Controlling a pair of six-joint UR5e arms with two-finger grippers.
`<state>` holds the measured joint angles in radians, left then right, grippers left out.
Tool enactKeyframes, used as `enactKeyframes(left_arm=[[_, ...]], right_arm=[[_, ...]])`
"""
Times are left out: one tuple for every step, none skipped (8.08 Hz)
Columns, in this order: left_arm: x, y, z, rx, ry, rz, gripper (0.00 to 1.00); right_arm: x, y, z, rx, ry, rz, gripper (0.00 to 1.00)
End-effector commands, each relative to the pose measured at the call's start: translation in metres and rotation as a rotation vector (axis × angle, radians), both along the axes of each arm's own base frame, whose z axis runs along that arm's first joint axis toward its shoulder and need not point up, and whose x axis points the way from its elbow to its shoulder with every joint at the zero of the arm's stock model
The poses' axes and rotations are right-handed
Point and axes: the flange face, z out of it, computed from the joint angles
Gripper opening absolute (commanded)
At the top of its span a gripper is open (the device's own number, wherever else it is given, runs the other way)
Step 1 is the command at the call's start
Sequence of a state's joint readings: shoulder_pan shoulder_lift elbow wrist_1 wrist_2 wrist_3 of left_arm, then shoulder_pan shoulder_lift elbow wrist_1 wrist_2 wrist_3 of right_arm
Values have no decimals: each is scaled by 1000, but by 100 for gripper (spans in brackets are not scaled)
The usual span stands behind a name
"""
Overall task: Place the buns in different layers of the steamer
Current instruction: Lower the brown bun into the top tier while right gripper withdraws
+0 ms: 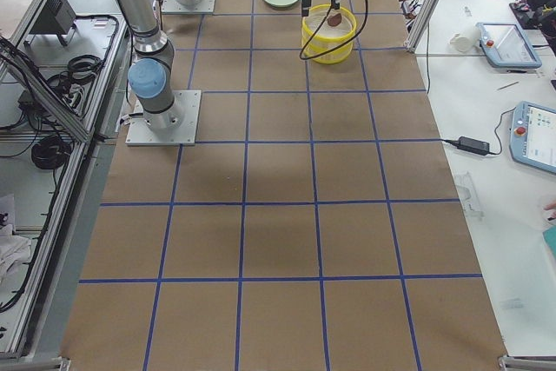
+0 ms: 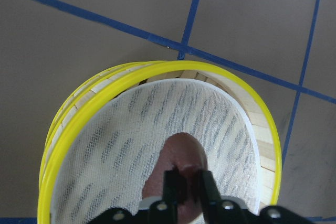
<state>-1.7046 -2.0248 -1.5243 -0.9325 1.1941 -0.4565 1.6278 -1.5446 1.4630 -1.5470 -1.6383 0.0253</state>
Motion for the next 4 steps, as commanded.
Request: enactKeyframes(left_arm=[[-14,5,-3,47,19,85,100],[-13,6,8,30,19,85,100],[-10,13,33,5,6,73,100],[2,22,48,3,-87,36,100]], right_arm=[[-2,-2,2,-19,-6,-7,100],[-2,-3,2,-20,-6,-7,100],[-2,-2,1,-19,-6,-7,100],[-2,-3,1,-20,-6,-7,100]])
